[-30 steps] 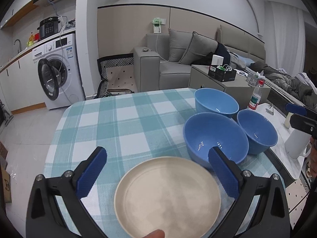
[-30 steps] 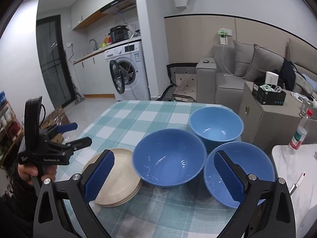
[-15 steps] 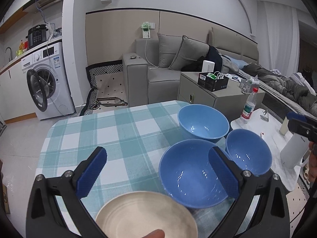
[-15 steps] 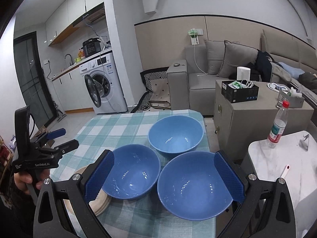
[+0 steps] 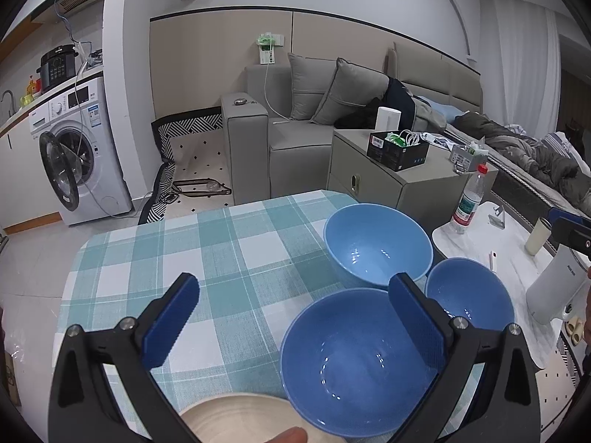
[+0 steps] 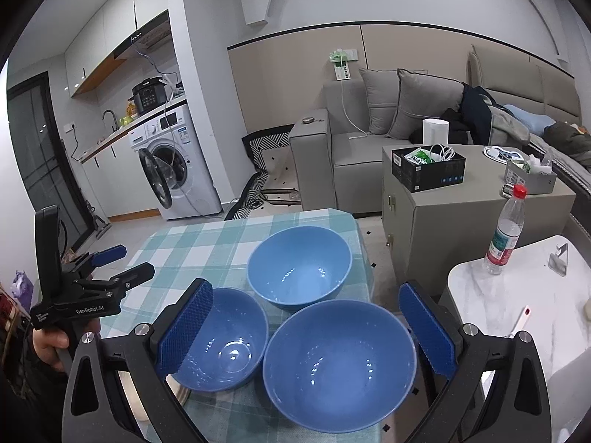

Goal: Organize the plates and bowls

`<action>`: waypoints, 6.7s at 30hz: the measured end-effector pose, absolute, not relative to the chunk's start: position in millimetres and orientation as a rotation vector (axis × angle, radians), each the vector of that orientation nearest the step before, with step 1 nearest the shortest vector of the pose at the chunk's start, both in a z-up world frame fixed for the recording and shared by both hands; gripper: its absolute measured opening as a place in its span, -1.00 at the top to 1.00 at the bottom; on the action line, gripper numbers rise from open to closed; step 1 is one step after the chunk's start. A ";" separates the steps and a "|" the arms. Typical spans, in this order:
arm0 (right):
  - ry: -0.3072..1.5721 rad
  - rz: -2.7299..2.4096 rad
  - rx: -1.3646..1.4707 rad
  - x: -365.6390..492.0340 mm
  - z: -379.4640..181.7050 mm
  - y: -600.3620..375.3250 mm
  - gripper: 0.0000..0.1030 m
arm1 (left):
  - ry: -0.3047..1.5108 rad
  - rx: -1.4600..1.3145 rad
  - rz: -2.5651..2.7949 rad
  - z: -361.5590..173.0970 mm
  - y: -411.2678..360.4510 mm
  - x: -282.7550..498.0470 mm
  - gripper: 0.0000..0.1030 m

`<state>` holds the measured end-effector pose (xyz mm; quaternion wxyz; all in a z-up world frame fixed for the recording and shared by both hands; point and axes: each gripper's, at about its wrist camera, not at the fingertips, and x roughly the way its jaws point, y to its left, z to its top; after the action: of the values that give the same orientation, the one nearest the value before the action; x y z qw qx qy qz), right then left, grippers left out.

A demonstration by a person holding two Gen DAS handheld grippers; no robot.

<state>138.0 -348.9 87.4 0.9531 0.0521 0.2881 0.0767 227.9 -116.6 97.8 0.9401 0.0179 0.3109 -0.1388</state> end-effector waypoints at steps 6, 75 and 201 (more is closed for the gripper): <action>0.619 0.150 0.109 159.0 81.3 -353.3 -0.99 | 0.658 0.037 -0.286 93.0 -122.5 246.8 -1.00; 0.927 0.086 0.140 322.1 -40.2 -354.3 -0.27 | 0.920 0.155 -0.396 9.0 -197.5 373.2 -0.21; 0.652 0.205 -0.019 169.5 40.1 -268.1 0.63 | 0.655 0.133 -0.304 87.9 -141.6 215.4 0.55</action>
<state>169.5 -268.1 40.1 0.9421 -0.0091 0.3199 0.1006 215.4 -141.6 87.9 0.9334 0.0651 0.3201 -0.1486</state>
